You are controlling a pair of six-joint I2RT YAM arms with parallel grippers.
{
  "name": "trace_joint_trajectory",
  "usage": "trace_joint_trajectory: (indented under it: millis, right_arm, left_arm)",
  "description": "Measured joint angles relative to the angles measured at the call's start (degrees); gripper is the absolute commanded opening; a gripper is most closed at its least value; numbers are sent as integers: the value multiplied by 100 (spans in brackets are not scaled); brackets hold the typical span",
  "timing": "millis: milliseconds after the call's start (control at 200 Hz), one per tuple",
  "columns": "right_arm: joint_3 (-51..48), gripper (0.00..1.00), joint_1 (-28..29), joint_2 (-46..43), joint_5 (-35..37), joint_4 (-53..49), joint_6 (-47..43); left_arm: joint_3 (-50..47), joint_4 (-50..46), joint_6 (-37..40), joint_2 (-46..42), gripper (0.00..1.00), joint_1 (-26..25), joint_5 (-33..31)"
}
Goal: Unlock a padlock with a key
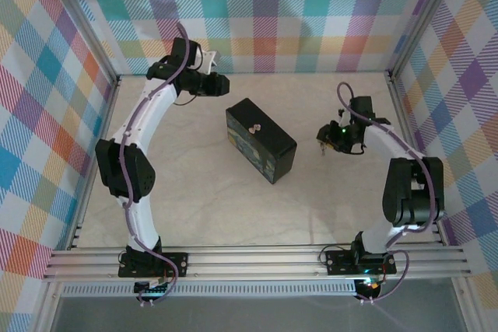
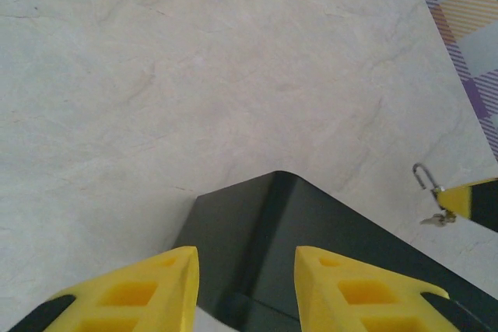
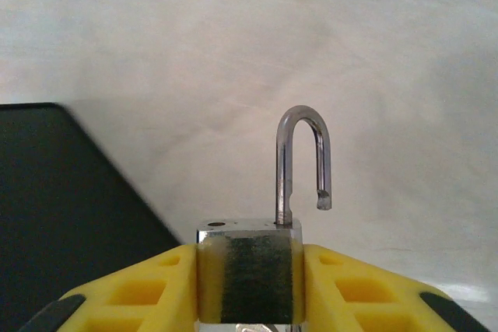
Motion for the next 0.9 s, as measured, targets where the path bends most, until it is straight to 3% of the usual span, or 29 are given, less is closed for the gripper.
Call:
trace_joint_trajectory:
  millis: [200,335,420,510,560,730,900]
  right_arm:
    - [-284,54,-35,251,634,26,90]
    - [-286,61,-37,273,763,33,-61]
    - [-295,77,-37,216,688,50,-289]
    - [-304,86,-35,-107,345,90,-575]
    - [-304,100,-9,-382,68,146,-756]
    - [-129,100,450,-1198,-745,323,-1360]
    - [166,100,1165,-1434,-1237,444,-1858]
  left_arm:
    - [-304,-11,-90,-232,37,0,-109]
    - [-400,-15,-90,-249,37,0,-146]
    - [-450,-22,-90,-275,37,11,-162]
    - [-466,-42,-90,-321,37,13,-195]
    - [-490,-39,-90,-365,37,22,-214]
    - [-723,-11,-149,-527,37,31,-308]
    - [-1121,0,-267,-693,37,33,-444]
